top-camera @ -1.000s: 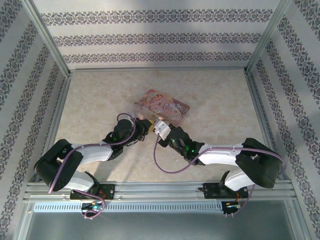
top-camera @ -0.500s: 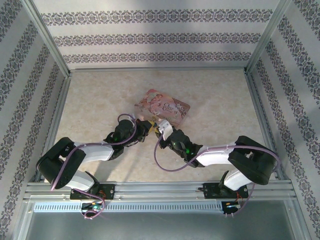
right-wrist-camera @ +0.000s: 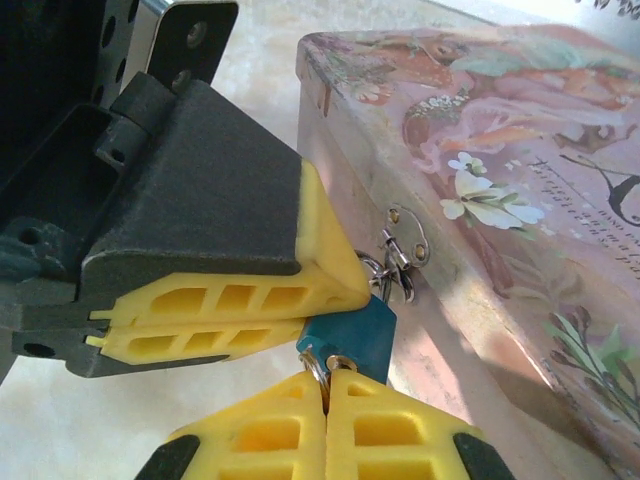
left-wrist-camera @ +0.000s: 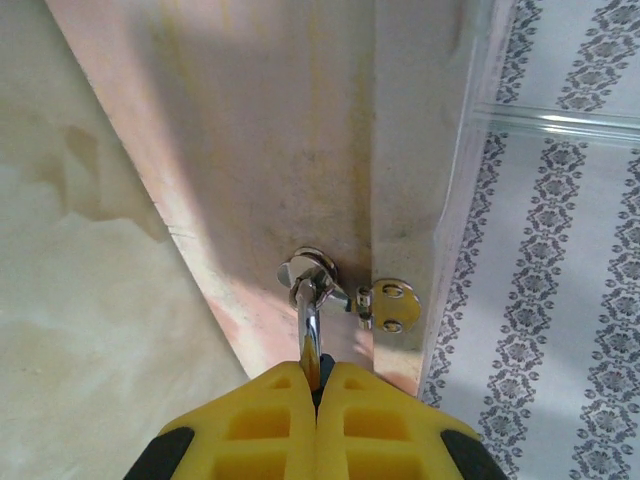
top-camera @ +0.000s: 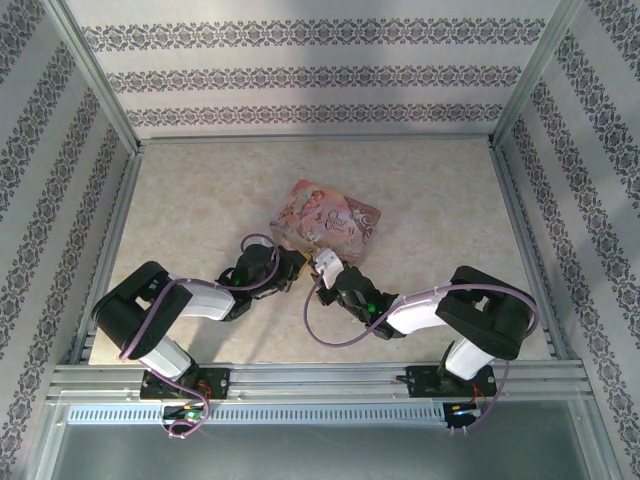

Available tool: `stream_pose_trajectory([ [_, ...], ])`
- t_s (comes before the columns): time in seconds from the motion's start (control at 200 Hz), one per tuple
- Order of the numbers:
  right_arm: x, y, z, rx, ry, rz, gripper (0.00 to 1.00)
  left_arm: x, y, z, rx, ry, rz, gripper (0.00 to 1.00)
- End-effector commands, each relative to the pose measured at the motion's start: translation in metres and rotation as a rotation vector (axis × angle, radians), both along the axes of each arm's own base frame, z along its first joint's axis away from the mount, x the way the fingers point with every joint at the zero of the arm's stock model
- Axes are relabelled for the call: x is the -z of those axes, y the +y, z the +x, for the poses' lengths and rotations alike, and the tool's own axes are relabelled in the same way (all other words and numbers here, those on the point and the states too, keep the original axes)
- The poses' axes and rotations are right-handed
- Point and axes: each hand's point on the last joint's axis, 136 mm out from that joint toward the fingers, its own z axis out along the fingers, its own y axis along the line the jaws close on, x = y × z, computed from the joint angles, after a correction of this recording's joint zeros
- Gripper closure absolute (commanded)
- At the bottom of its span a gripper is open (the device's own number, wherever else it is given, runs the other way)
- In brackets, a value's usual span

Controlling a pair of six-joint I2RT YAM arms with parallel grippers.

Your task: Unlock a padlock with a key

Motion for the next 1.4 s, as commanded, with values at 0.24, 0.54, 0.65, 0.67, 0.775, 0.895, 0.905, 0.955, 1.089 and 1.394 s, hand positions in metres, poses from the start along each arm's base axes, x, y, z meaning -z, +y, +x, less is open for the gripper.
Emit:
stream_pose_trajectory([
  [0.24,-0.001,0.005,-0.006,0.003,0.011,0.091,1.0,-0.015,-0.005,0.0,0.002,-0.093,-0.056,0.88],
  [0.54,0.001,-0.003,-0.009,0.029,0.03,0.113,1.0,-0.031,0.018,-0.006,-0.038,-0.141,0.028,0.59],
  [0.65,0.002,-0.006,-0.009,0.036,0.031,0.116,1.0,-0.04,0.037,-0.01,-0.07,-0.157,0.096,0.5],
  [0.67,0.002,-0.006,-0.01,0.036,0.031,0.117,1.0,-0.042,0.04,-0.011,-0.074,-0.161,0.11,0.49],
  [0.775,0.002,-0.007,-0.01,0.037,0.032,0.118,1.0,-0.049,0.059,-0.015,-0.098,-0.176,0.198,0.44],
  [0.895,0.001,-0.005,-0.01,0.029,0.032,0.119,1.0,-0.059,0.076,-0.019,-0.116,-0.201,0.287,0.39],
  [0.905,0.001,-0.004,-0.01,0.028,0.031,0.12,1.0,-0.06,0.077,-0.02,-0.118,-0.203,0.288,0.39],
  [0.955,0.003,-0.003,-0.011,0.021,0.032,0.11,1.0,-0.063,0.081,-0.02,-0.129,-0.212,0.29,0.38],
  [1.089,0.009,-0.003,-0.011,0.008,0.014,0.052,1.0,-0.059,0.087,-0.023,-0.137,-0.207,0.291,0.38],
  [1.394,0.026,-0.002,-0.02,-0.061,-0.058,-0.113,0.93,-0.04,0.1,-0.026,-0.142,-0.178,0.355,0.37],
])
